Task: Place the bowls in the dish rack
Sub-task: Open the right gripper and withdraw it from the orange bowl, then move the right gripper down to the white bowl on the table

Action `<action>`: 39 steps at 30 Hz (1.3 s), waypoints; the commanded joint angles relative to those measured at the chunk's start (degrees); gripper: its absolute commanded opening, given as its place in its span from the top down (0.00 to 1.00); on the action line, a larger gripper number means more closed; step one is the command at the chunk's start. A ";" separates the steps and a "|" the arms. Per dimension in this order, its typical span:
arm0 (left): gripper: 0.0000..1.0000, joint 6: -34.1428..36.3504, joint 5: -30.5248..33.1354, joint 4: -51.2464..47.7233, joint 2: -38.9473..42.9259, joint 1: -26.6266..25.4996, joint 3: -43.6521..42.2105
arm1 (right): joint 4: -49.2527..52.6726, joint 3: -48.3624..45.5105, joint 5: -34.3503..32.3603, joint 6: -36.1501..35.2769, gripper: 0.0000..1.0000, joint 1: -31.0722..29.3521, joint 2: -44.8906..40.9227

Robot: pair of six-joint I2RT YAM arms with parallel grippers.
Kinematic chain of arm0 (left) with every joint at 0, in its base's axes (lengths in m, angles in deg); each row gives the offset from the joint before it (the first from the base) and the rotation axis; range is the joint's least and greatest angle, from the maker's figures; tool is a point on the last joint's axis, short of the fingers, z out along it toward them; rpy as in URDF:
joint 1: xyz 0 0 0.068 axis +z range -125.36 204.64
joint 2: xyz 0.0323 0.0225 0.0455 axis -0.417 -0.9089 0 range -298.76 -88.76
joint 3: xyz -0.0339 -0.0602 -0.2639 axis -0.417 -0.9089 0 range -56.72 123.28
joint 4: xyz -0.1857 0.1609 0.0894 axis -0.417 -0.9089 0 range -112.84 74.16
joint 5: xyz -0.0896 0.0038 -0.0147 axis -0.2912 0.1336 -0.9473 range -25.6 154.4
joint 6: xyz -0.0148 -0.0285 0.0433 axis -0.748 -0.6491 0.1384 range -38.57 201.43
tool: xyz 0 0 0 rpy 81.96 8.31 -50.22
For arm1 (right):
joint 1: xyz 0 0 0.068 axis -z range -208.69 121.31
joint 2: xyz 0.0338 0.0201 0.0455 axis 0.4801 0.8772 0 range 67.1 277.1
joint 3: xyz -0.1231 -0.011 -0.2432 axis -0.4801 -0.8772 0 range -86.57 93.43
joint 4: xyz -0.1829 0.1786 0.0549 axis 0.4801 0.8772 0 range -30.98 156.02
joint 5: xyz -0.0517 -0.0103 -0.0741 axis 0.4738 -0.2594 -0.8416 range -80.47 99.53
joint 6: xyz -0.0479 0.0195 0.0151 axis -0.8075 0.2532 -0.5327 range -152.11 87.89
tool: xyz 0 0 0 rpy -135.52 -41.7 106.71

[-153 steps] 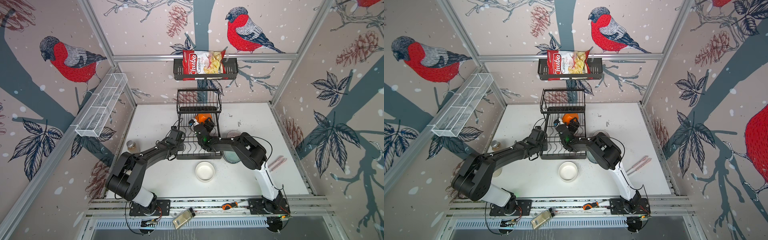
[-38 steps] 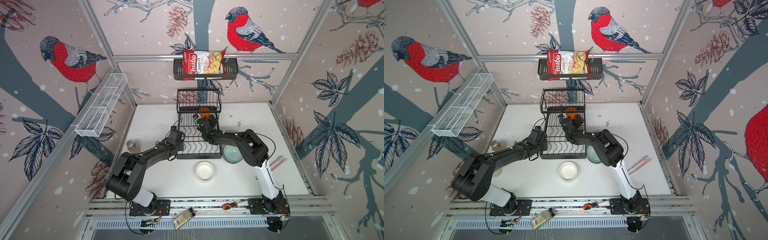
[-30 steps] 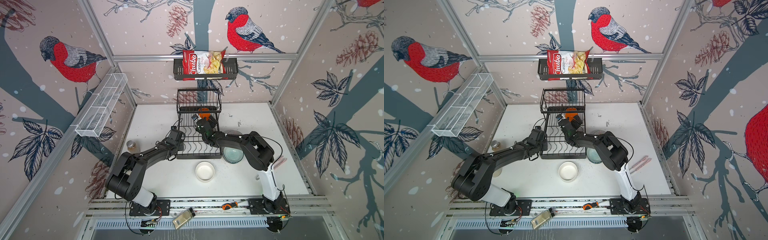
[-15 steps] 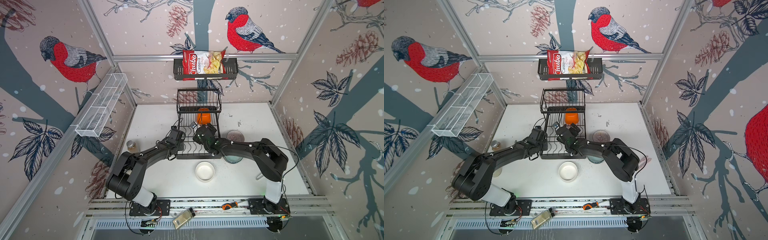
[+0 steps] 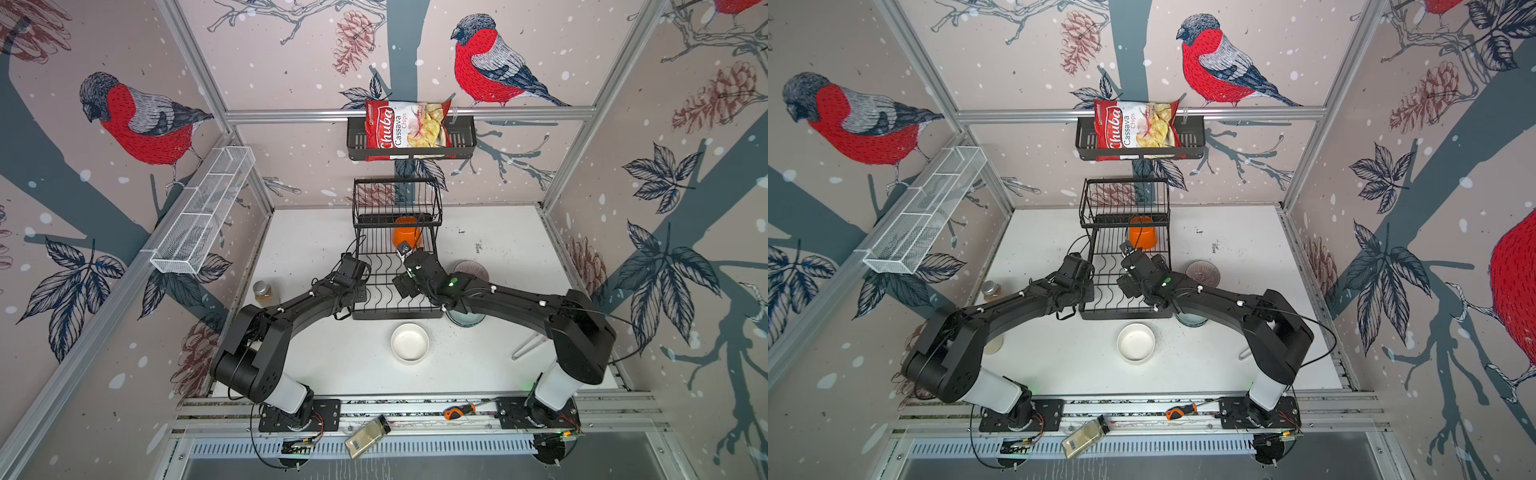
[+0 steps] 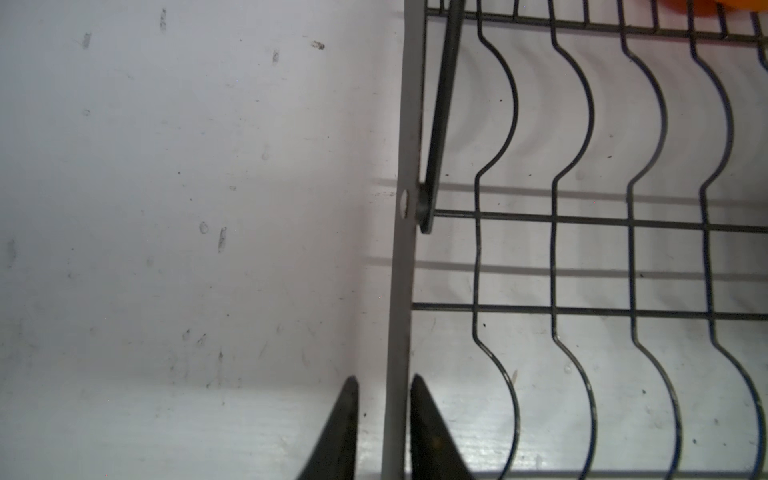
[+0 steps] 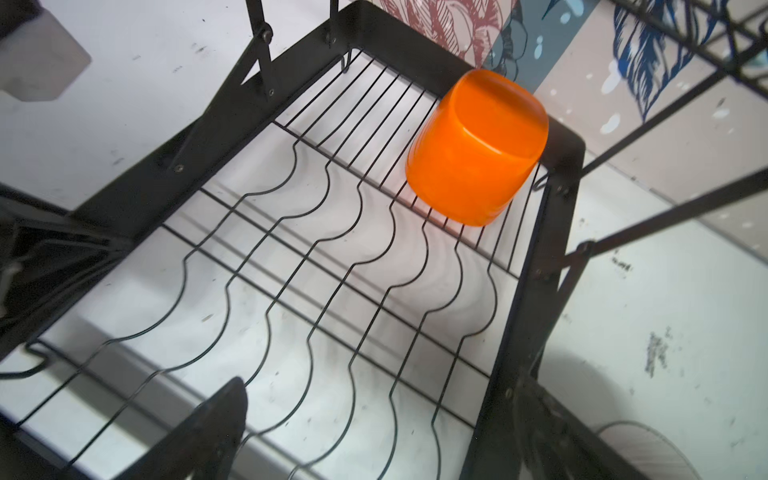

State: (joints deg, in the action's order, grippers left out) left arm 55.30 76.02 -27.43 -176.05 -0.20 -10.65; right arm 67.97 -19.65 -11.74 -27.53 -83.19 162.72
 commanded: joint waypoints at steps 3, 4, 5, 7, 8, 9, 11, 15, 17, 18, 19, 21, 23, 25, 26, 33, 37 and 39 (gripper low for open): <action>0.61 0.04 0.95 -2.31 -0.25 0.12 2.08 | 6.66 -0.76 5.39 5.56 0.01 0.28 -3.61; 0.55 0.04 1.18 -2.30 -0.25 0.14 2.35 | 7.27 -1.21 5.85 5.82 0.01 0.27 -4.49; 0.47 0.19 1.34 -2.43 -0.24 0.14 2.46 | 7.74 -1.56 6.25 5.96 0.01 0.28 -5.23; 0.31 0.43 1.80 -2.68 -0.17 0.09 2.99 | 8.85 -2.25 7.04 6.35 0.01 0.36 -6.68; 0.26 0.50 2.10 -2.92 -0.17 0.12 3.29 | 9.21 -2.52 7.65 6.46 0.01 0.36 -7.27; 0.21 0.65 2.29 -3.26 -0.13 0.12 3.68 | 9.69 -2.79 8.31 6.69 0.01 0.48 -7.74; 0.16 0.97 2.74 -3.81 0.15 0.14 4.42 | 10.36 -3.34 9.54 7.10 0.02 0.40 -8.51; 0.08 1.13 3.53 -4.74 2.03 0.13 5.47 | 11.73 -4.55 12.85 7.94 0.03 0.30 -9.73; 0.07 1.08 3.47 -5.37 3.22 0.16 5.85 | 12.50 -5.10 14.02 8.07 0.03 0.19 -10.10; 0.06 0.82 3.23 -5.70 4.00 0.07 5.92 | 12.98 -5.19 14.08 8.21 0.04 0.16 -10.23; 0.06 0.70 2.99 -5.86 4.85 0.09 5.94 | 13.34 -5.22 14.31 8.25 0.05 0.04 -10.27; 0.06 0.45 1.73 -6.03 7.04 0.07 5.48 | 13.95 -5.38 14.81 8.25 0.07 -0.28 -10.40; 0.07 0.48 -0.69 -6.34 9.00 0.06 5.44 | 14.25 -5.27 14.97 8.17 0.08 -0.86 -10.45; 0.07 -0.59 -2.32 -6.77 10.84 0.06 5.10 | 14.56 -5.07 15.04 8.08 0.10 -1.62 -10.36; 0.07 -1.08 -3.40 -6.67 11.97 0.06 4.70 | 14.75 -5.06 15.33 8.07 0.11 -1.98 -10.28; 0.07 -2.23 -10.75 -6.06 18.56 0.08 2.05 | 16.58 -5.42 14.96 8.75 0.15 -4.81 -8.61; 0.07 -3.36 -13.51 -5.56 20.85 0.05 0.65 | 18.23 -4.79 14.11 9.54 0.17 -7.04 -7.06; 0.07 -3.64 -14.08 -5.20 21.74 0.09 0.11 | 18.96 -4.78 13.90 10.00 0.19 -7.82 -6.22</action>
State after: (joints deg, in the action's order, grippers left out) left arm 52.83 65.11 -32.96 -155.24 -0.20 -9.95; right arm 84.91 -24.81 3.40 -18.70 -90.25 155.75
